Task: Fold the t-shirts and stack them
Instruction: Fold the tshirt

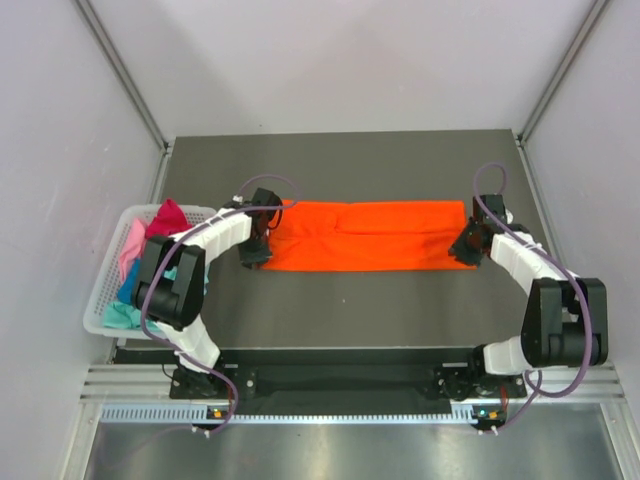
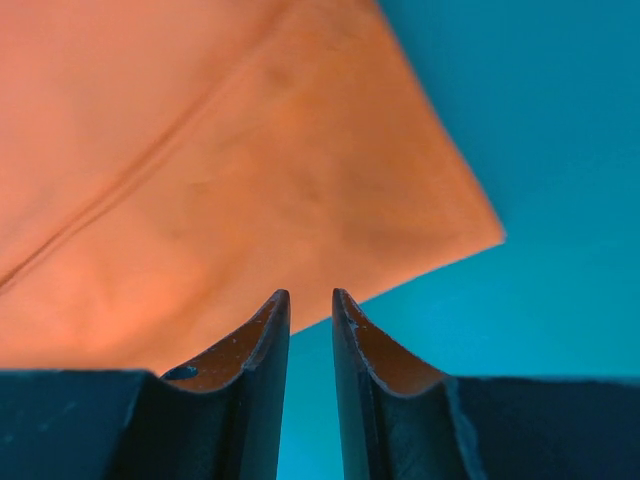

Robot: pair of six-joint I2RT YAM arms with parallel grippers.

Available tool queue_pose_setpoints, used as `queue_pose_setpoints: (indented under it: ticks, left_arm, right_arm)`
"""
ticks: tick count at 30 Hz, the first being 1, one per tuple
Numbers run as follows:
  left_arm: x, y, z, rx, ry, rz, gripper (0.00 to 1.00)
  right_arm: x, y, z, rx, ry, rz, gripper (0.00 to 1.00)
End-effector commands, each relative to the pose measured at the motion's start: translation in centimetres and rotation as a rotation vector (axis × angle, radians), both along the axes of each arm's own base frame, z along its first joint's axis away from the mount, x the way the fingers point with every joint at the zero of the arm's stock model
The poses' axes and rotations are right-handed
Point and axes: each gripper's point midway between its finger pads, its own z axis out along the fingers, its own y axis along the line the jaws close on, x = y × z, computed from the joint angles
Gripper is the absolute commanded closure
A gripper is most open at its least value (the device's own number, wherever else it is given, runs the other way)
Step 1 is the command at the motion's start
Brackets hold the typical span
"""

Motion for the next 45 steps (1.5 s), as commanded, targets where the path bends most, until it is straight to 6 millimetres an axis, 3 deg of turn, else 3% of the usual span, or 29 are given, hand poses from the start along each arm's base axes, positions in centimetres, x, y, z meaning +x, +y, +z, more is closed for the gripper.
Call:
queue_pose_setpoints:
  ticks: [1,7,12,19,25,30,37,45]
  left_arm:
    - [0.5,1.6,1.1,0.082,-0.018,0.035,0.72]
    - [-0.2,1.7,2.3,0.079,-0.014,0.046,0.7]
    - [0.4,0.9,5.2,0.026,-0.071,0.017,0.69]
    - [4.6,-4.8,9.7,-0.228,-0.177,-0.129,0.66]
    - [5.8,-9.5,11.3,-0.445,-0.167,-0.264,0.65]
    - [5.4,-9.4,10.9,-0.439,-0.165,-0.285,0.65]
    - [3.8,-7.9,8.3,-0.399,-0.145,-0.211,0.59]
    - [2.5,-7.8,7.5,-0.405,-0.112,-0.225,0.6]
  right_arm:
    - [-0.4,-2.9,-1.5,-0.069,0.042,-0.081,0.76]
    - [-0.8,-4.4,-2.7,-0.096,0.077,-0.109,0.77]
    - [-1.0,-4.7,-2.9,-0.099,0.083,-0.125,0.77]
    - [-1.0,-6.0,-1.5,-0.114,0.081,-0.18,0.77]
    - [-1.4,-5.8,0.5,-0.059,0.076,-0.292,0.73]
    - [-1.6,-5.8,0.7,-0.026,0.043,-0.391,0.71]
    - [-2.0,-6.1,-0.4,-0.009,0.056,-0.472,0.69]
    - [-2.3,-5.5,-3.8,0.038,0.086,-0.511,0.68]
